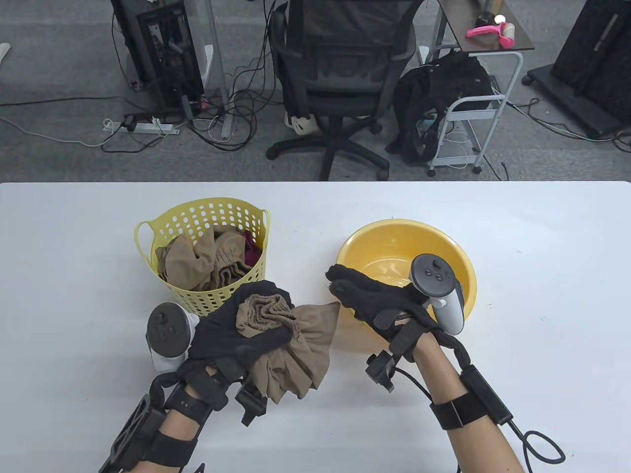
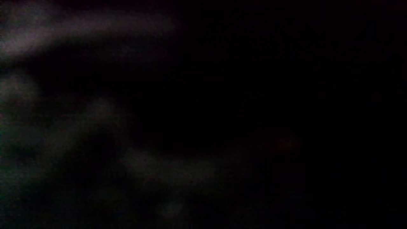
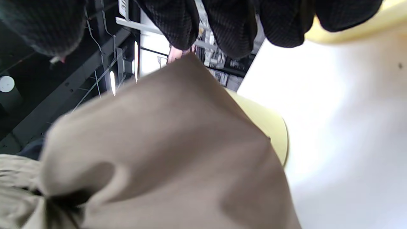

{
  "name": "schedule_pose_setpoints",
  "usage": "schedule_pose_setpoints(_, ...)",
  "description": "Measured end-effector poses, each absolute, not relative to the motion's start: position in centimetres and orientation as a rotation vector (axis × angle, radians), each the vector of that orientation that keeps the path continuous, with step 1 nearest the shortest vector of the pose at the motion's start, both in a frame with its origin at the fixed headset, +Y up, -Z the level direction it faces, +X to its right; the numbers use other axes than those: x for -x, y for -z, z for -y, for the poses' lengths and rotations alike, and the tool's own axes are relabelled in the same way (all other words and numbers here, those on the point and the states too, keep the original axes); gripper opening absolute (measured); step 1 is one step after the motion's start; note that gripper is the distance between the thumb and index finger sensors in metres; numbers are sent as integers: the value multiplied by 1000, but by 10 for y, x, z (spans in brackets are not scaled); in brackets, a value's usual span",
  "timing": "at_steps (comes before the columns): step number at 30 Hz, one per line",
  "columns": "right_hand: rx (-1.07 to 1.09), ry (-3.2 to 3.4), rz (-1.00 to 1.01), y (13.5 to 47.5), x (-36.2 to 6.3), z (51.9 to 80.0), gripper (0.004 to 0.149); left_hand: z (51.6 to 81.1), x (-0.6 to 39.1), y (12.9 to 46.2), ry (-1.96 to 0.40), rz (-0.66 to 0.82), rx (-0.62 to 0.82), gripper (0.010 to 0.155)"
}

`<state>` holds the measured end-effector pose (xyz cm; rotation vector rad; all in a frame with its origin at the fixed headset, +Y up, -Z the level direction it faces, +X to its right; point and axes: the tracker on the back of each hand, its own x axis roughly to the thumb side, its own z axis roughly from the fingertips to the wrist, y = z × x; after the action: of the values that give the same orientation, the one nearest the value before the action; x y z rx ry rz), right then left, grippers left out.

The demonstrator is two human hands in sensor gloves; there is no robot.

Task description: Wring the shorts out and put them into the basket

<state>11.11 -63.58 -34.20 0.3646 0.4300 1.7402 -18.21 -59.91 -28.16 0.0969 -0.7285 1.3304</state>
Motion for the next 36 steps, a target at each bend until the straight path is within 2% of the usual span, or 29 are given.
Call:
schedule_pose_setpoints(6, -414, -1598, -677, 337, -97, 656, 99, 599, 178, 288, -1474, 841, -48, 74)
schedule_pose_setpoints(12, -509, -1432, -854, 329, -81, 669, 109, 605, 175, 295, -1545, 856, -26, 74)
schedule_pose_setpoints(19, -555, -1241, -910, 322, -63, 684, 116, 612, 173, 301, -1553, 832, -16, 73)
schedule_pose_setpoints(27, -613, -1208, -937, 315, -52, 684, 120, 614, 171, 302, -1546, 829, -7, 73)
schedule_pose_setpoints(36, -648, -1233, -933, 314, -50, 682, 114, 616, 171, 302, -1519, 826, -6, 73)
